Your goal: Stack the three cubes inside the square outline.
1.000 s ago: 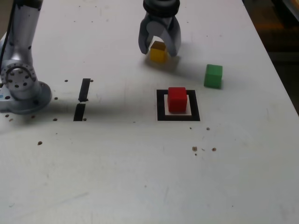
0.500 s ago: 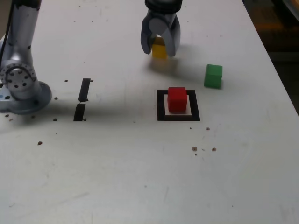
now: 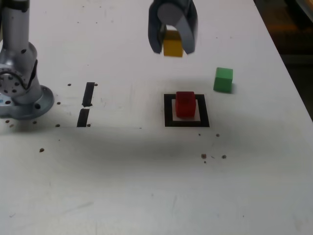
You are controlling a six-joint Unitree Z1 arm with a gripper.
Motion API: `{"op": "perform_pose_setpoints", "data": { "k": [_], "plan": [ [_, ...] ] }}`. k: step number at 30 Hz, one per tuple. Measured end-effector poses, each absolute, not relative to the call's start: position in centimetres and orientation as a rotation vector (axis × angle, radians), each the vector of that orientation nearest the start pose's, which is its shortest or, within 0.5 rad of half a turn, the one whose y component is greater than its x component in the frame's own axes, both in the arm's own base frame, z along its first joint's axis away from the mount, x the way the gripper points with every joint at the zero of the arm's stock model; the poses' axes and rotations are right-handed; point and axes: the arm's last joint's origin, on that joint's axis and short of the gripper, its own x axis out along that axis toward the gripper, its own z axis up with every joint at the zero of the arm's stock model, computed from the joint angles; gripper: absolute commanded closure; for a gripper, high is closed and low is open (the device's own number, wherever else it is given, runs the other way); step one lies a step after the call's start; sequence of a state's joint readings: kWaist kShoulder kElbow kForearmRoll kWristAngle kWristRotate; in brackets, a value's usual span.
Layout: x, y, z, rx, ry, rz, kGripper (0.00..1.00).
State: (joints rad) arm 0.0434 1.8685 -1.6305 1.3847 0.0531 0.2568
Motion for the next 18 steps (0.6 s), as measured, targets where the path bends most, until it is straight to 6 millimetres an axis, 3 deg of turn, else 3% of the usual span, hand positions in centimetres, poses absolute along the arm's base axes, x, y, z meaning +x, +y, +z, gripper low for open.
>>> {"op": "perform_pose_setpoints", "data": {
  "k": [4, 6, 18],
  "plan": [
    [33.4, -3.1, 30.9, 0.184, 1.649, -0.143, 0.87],
    [33.8, -4.4, 30.1, 0.152, 1.67, -0.118, 0.87],
    [34.6, -5.0, 26.6, 0.103, 1.667, -0.046, 0.87]
  ]
}}
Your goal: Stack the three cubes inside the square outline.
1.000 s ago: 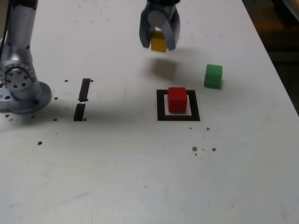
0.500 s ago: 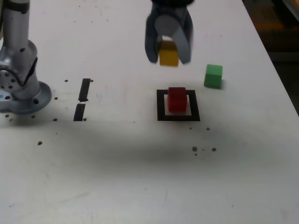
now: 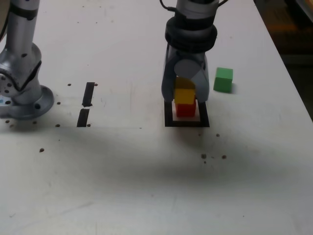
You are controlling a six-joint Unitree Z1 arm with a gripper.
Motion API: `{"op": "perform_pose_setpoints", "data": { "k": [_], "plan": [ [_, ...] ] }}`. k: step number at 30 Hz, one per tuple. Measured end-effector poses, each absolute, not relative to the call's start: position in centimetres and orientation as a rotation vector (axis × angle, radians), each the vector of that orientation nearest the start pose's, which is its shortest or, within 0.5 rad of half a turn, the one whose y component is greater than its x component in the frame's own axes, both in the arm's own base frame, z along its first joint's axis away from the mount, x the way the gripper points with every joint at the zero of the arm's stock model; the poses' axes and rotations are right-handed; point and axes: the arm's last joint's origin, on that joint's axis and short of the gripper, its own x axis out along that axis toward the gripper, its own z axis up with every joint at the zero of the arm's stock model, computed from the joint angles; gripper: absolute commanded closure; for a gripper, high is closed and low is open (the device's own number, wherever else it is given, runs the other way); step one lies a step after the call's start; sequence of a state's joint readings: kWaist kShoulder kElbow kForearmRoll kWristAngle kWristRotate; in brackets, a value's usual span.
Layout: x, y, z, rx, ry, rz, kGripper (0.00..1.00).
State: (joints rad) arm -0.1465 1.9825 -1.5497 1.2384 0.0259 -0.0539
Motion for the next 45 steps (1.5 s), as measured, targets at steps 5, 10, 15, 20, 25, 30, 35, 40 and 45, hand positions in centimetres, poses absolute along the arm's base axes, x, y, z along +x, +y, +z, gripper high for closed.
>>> {"op": "perform_pose_setpoints", "data": {
  "k": [5, 10, 15, 20, 25, 30, 35, 40, 45],
  "plan": [
    [34.7, -5.0, 26.7, 0.104, 1.664, -0.025, 0.87],
    [35.0, -5.0, 26.4, 0.099, 1.671, -0.015, 0.86],
    [35.2, -5.0, 25.9, 0.103, 1.677, -0.008, 0.86],
    [35.5, -5.0, 25.6, 0.115, 1.669, 0.003, 0.84],
    [35.6, -4.6, 25.5, 0.114, 1.673, 0.012, 0.78],
    [35.7, -4.3, 25.4, 0.114, 1.677, 0.011, 0.65],
    [35.7, -4.1, 25.3, 0.118, 1.685, 0.007, 0.55],
    [35.9, -4.1, 25.1, 0.121, 1.687, 0.003, 0.33],
    [36.1, -4.1, 24.8, 0.118, 1.699, -0.007, 0.13]
  ]
}}
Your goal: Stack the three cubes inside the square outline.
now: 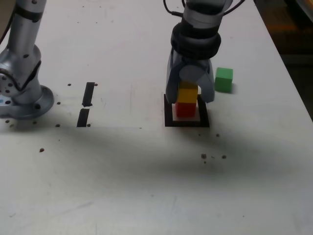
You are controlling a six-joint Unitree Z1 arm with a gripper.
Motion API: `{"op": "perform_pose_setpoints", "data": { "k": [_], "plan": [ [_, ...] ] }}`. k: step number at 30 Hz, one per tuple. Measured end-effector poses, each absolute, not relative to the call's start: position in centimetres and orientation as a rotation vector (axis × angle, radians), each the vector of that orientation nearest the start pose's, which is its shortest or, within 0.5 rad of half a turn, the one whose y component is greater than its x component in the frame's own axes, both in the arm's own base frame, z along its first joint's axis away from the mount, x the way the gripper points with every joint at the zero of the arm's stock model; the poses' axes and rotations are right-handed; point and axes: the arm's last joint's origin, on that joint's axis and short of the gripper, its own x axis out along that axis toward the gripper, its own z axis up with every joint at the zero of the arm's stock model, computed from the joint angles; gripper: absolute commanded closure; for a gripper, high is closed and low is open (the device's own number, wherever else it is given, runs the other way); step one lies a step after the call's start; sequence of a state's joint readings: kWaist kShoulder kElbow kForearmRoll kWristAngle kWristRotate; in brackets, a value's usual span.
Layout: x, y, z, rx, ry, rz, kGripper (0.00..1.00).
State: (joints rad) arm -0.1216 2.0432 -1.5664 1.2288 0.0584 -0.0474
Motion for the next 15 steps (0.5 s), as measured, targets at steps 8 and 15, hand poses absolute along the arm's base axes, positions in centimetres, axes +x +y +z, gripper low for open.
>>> {"op": "perform_pose_setpoints", "data": {
  "k": [8, 15],
  "plan": [
    [35.6, -4.1, 25.6, 0.108, 1.714, 0.004, 0.04],
    [34.0, -3.5, 31.0, 0.148, 1.683, 0.041, 0.04]
  ]
}}
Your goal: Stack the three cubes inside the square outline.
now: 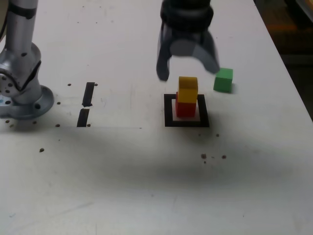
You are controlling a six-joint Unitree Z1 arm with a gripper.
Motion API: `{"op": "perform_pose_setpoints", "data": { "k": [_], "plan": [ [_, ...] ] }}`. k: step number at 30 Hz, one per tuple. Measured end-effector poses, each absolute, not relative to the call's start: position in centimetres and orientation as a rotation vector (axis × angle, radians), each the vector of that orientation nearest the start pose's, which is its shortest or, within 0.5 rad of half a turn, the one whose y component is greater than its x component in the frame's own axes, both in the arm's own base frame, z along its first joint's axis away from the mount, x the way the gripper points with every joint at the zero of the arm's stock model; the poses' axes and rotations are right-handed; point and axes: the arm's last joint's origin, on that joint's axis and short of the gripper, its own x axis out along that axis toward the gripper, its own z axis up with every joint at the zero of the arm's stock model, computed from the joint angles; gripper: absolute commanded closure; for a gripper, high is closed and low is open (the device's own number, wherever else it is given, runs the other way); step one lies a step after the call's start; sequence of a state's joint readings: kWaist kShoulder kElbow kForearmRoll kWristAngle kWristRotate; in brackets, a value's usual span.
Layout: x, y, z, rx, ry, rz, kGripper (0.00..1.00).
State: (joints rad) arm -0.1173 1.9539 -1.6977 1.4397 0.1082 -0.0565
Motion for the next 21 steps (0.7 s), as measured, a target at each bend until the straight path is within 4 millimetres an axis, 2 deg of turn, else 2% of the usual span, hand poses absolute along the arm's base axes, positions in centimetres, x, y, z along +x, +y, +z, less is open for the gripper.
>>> {"op": "perform_pose_setpoints", "data": {
  "k": [4, 8, 13, 21],
  "plan": [
    [34.5, -2.2, 33.6, 0.225, 1.661, -0.003, 0.04],
    [37.3, 0.3, 33.8, 0.28, 1.639, -0.063, 0.04],
    [40.5, 3.1, 33.0, 0.364, 1.602, -0.141, 0.04],
    [43.3, 4.5, 28.0, 0.421, 1.687, -0.208, 0.05]
  ]
}}
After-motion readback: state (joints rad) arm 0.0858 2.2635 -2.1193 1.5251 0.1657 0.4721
